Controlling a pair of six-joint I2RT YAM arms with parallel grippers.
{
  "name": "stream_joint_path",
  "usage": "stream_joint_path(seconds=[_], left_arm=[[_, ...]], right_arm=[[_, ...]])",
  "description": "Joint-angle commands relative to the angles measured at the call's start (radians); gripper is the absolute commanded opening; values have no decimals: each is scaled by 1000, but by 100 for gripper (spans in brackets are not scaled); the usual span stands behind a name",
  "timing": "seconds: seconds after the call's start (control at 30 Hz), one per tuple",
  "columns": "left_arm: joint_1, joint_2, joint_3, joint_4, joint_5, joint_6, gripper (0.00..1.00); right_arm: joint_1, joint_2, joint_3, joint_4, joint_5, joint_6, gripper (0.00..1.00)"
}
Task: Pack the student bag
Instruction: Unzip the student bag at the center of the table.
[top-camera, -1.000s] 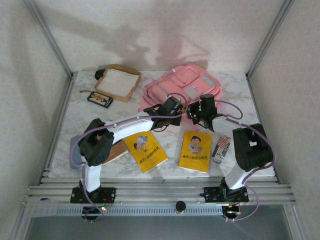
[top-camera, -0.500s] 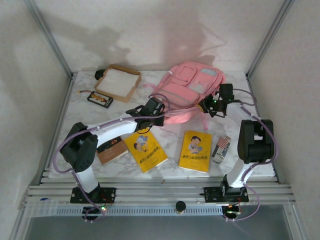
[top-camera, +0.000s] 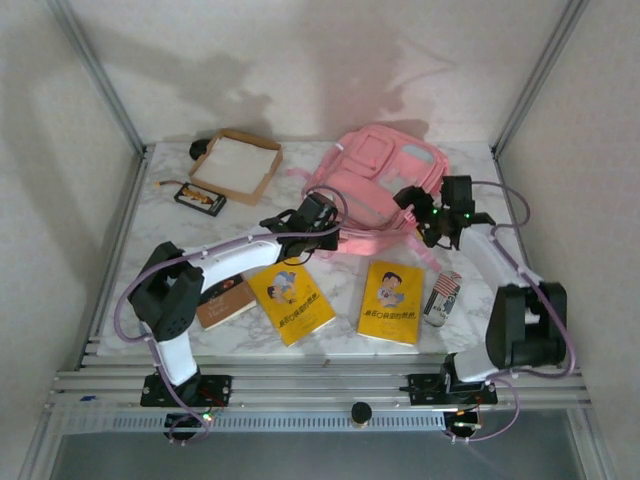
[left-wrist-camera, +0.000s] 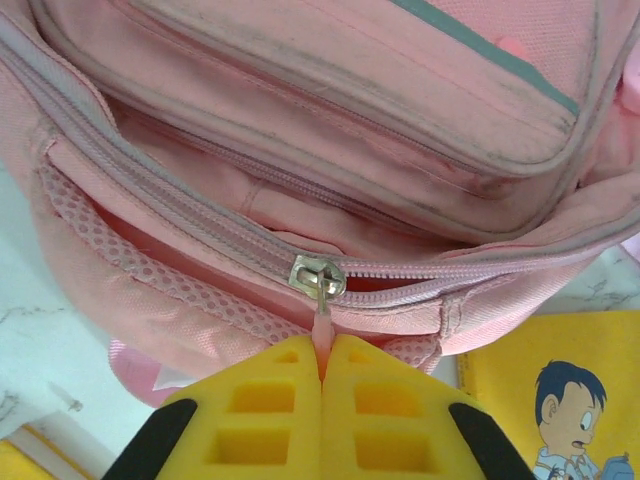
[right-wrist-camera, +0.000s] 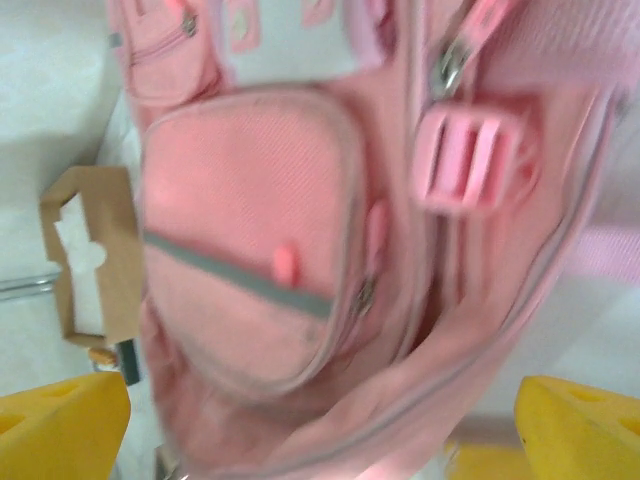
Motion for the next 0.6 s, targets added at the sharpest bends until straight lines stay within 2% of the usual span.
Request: stream_joint_path(seconds=[0.0, 0.07, 0.17, 0.27, 0.37, 0.47, 0.57], left_arm=[[-29, 3, 55, 38, 32, 1, 0], [-35, -3, 52, 32, 26, 4, 0], [-40, -16, 40, 32, 26, 8, 0], [-41, -22, 34, 37, 46, 12, 0], [-47, -24, 41, 26, 53, 22, 0], [-49, -29, 40, 20, 47, 36, 0], [-49, -29, 51, 0, 15, 45, 0]], right_arm=[[94, -37, -96, 59, 3, 186, 99], [150, -33, -134, 124, 7, 273, 99], [249, -6, -135, 159, 78, 368, 99], [291, 51, -140, 245, 74, 461, 99], [313, 105, -119, 249, 139, 505, 99], [313, 154, -146, 315, 149, 555, 90], [310, 194, -108, 282, 205, 529, 79]])
